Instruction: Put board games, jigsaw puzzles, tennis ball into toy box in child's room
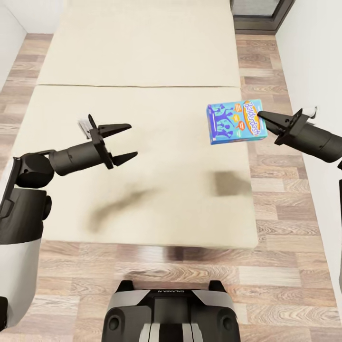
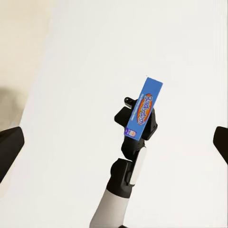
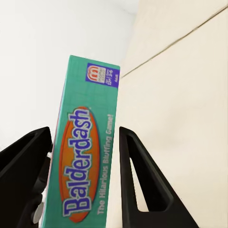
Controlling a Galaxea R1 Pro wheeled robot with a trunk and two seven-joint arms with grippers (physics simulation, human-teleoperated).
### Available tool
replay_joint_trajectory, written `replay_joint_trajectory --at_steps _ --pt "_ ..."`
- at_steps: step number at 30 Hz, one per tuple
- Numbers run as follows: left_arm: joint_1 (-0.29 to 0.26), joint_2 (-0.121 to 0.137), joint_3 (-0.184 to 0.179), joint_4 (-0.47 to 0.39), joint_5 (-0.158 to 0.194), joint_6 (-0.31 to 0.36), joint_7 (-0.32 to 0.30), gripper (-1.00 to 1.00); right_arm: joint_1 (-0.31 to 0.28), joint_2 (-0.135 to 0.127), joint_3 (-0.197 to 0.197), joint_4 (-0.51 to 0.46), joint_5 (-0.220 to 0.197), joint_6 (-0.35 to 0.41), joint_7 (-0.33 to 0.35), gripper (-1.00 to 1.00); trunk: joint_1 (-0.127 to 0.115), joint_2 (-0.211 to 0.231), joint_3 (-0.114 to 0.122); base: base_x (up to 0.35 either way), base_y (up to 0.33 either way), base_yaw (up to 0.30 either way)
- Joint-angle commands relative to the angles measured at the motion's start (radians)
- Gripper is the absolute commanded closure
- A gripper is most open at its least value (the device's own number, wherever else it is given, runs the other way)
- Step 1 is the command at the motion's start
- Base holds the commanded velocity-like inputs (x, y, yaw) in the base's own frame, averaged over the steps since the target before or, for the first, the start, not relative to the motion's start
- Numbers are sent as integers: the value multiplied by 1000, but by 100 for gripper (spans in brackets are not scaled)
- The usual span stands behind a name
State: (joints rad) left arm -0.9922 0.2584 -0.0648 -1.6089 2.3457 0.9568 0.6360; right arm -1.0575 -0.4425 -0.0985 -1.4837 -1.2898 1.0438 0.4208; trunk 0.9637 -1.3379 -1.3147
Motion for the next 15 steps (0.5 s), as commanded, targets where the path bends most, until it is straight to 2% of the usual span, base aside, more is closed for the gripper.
replay_joint_trajectory --at_steps 1,8,12,15 --pt "10 0 -1 0 10 3 -8 -100 1 -1 -1 0 9 3 10 100 -4 7 4 0 0 107" --pt "85 1 -3 0 10 48 -127 -100 43 -1 10 -2 10 3 9 100 -31 56 37 0 0 106" --pt "98 2 -3 0 10 57 -166 -100 57 0 34 -2 12 3 -3 100 -46 84 55 0 0 106" --pt "89 1 -4 0 10 63 -194 -100 63 -1 60 -6 10 3 -49 100 -58 105 69 0 0 104"
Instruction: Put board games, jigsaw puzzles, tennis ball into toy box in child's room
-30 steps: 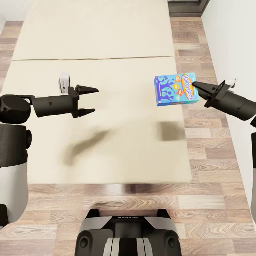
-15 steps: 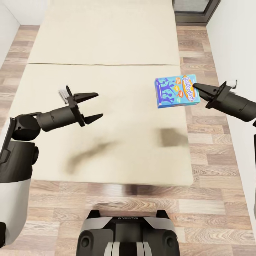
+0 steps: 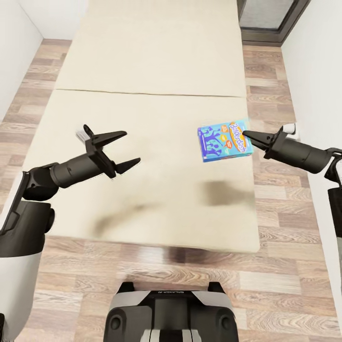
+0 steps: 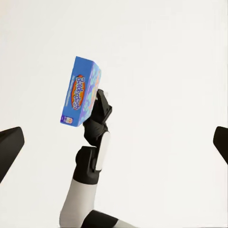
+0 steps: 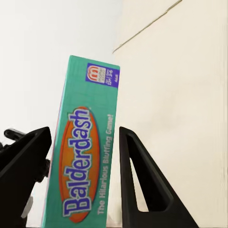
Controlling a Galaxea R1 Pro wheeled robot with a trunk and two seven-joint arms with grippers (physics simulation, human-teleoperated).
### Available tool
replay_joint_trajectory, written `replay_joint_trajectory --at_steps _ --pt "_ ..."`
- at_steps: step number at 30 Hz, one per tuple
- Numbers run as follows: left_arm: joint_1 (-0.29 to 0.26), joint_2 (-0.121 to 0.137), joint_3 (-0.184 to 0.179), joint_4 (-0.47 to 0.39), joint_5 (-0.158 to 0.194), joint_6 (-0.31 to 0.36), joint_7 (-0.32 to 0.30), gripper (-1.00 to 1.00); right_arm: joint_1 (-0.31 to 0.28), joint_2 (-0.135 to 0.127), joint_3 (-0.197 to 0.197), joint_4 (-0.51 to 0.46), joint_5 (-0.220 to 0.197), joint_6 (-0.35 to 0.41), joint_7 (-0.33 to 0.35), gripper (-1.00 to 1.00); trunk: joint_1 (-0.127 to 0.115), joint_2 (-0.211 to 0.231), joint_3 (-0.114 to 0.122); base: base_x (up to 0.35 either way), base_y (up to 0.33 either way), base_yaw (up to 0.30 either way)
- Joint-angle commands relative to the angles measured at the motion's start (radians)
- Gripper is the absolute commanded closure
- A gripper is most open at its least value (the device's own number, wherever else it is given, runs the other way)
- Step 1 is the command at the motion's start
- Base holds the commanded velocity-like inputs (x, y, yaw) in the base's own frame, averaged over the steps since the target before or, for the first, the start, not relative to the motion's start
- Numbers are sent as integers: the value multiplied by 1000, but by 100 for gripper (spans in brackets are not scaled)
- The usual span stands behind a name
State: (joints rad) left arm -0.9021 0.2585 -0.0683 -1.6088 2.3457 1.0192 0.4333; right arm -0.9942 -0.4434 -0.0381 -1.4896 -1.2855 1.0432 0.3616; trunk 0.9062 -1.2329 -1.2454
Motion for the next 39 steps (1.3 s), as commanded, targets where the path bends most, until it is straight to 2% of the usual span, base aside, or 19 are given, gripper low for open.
replay_joint_trajectory --at_steps 1,6,13,21,27,39 --pt "-6 1 -1 0 11 1 5 -100 -1 0 2 -3 4 4 -3 100 -4 7 4 0 0 103" --pt "-16 9 1 0 11 4 -8 -100 -4 -3 9 -20 -13 4 -40 100 -23 42 28 0 0 102" --pt "-20 42 4 1 11 5 -15 -100 0 -8 21 -56 -58 4 -63 100 -50 91 60 0 0 102" --pt "-20 46 -3 1 10 1 -4 -100 -3 -11 19 -70 -72 4 -67 100 -81 147 97 0 0 101" --pt "-21 44 -8 1 5 -1 3 -100 0 -21 18 -74 -108 4 -68 100 -104 189 125 0 0 101" --pt "-25 40 -24 1 -1 -3 58 -100 1 -29 24 -77 -139 4 -69 100 -150 273 181 0 0 101"
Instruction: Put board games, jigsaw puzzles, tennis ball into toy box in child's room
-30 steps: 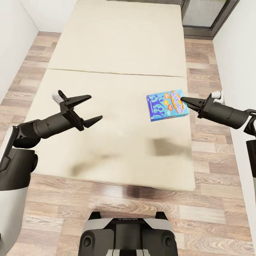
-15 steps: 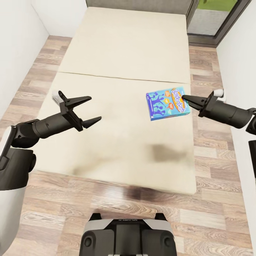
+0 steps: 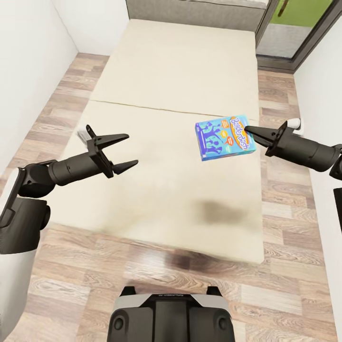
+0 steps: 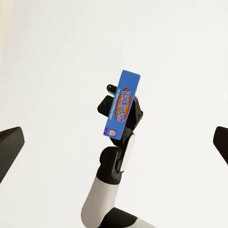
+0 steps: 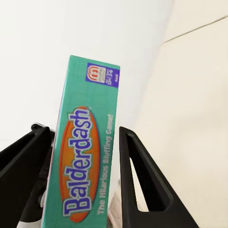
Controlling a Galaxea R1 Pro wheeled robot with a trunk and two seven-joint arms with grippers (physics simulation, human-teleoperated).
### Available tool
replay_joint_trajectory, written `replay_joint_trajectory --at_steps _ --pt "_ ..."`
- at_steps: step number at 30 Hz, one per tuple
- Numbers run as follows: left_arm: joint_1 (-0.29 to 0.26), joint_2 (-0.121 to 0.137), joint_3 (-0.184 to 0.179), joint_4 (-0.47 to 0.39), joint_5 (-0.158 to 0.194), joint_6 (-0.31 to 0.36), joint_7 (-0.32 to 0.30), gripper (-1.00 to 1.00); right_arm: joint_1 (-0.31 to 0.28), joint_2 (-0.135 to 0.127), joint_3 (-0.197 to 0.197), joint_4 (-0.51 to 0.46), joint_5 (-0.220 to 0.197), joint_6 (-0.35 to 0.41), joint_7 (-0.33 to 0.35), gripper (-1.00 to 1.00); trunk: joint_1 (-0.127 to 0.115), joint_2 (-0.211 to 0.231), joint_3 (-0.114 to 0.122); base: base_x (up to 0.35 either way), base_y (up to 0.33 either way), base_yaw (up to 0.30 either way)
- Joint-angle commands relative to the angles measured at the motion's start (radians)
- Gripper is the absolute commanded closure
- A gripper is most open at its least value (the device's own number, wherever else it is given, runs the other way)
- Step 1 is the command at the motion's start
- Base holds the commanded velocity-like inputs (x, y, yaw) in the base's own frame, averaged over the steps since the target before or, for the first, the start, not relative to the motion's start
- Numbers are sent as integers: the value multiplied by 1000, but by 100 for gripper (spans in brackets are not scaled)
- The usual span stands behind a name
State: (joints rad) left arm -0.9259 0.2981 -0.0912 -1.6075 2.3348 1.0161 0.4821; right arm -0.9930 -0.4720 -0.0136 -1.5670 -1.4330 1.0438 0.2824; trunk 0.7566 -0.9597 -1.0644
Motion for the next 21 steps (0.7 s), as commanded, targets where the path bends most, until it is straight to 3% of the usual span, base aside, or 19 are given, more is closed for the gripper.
replay_joint_trajectory --at_steps 1,9,21 --pt "-1 0 -1 0 10 0 10 -100 0 0 -1 0 8 3 11 100 -4 7 4 0 0 101" --pt "-1 -4 -4 0 10 -1 18 -100 2 3 6 -1 1 3 11 100 -34 63 41 0 0 101" --pt "-14 -49 -24 0 8 -4 69 -100 4 0 2 -2 -7 3 11 100 -80 147 87 0 0 62"
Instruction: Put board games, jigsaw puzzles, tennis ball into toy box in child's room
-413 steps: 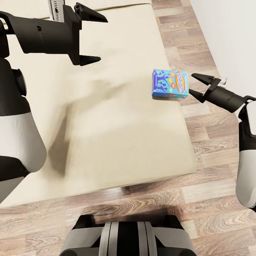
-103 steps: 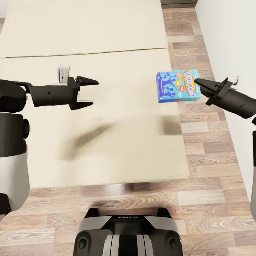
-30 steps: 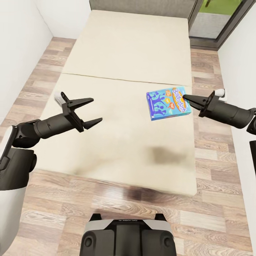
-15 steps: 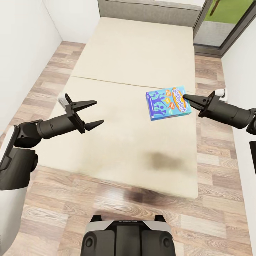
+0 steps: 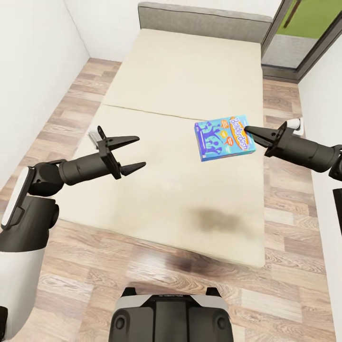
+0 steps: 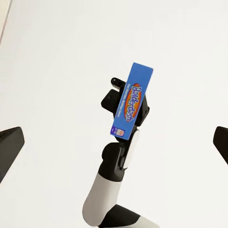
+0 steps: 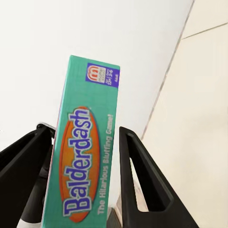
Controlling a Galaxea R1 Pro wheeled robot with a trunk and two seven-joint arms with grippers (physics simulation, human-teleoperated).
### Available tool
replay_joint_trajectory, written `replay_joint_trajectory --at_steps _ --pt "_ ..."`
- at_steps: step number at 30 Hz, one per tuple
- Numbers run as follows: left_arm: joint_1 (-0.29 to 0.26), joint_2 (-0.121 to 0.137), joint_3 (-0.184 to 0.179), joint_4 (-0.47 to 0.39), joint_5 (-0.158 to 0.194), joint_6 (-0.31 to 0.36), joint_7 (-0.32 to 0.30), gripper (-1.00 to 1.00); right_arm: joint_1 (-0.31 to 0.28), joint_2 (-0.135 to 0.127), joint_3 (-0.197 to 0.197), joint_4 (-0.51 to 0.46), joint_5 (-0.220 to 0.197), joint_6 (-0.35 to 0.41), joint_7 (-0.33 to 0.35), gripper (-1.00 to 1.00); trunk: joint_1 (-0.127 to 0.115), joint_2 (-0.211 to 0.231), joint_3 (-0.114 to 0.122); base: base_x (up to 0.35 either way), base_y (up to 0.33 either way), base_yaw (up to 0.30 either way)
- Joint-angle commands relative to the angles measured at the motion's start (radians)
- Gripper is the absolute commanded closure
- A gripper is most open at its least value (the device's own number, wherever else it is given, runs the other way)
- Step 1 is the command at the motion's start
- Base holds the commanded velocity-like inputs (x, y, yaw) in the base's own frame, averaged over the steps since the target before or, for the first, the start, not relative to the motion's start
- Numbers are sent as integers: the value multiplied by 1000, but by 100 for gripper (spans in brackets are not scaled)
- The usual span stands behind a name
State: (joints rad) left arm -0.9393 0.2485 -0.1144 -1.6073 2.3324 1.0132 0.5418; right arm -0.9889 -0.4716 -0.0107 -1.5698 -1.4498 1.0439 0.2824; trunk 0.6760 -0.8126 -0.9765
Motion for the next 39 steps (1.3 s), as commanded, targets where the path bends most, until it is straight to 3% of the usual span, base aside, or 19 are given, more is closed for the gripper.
replay_joint_trajectory --at_steps 1,11,17,24,39 --pt "-1 -1 -1 0 10 -1 11 -100 -1 0 1 0 8 3 11 100 -4 7 3 0 0 15" --pt "-2 -5 -3 0 10 -1 17 -100 -2 10 4 0 -5 3 -4 100 -42 77 35 0 0 6" --pt "-2 -2 -3 0 9 -1 18 -100 0 4 -2 -31 -72 3 -9 100 -65 119 54 0 0 1" --pt "-1 0 -2 0 9 -1 18 -100 1 1 -5 -43 -110 3 -9 100 -92 168 76 0 0 0" --pt "-1 6 -2 0 8 -1 20 -100 2 3 2 -46 -125 3 -5 100 -149 273 123 0 0 0"
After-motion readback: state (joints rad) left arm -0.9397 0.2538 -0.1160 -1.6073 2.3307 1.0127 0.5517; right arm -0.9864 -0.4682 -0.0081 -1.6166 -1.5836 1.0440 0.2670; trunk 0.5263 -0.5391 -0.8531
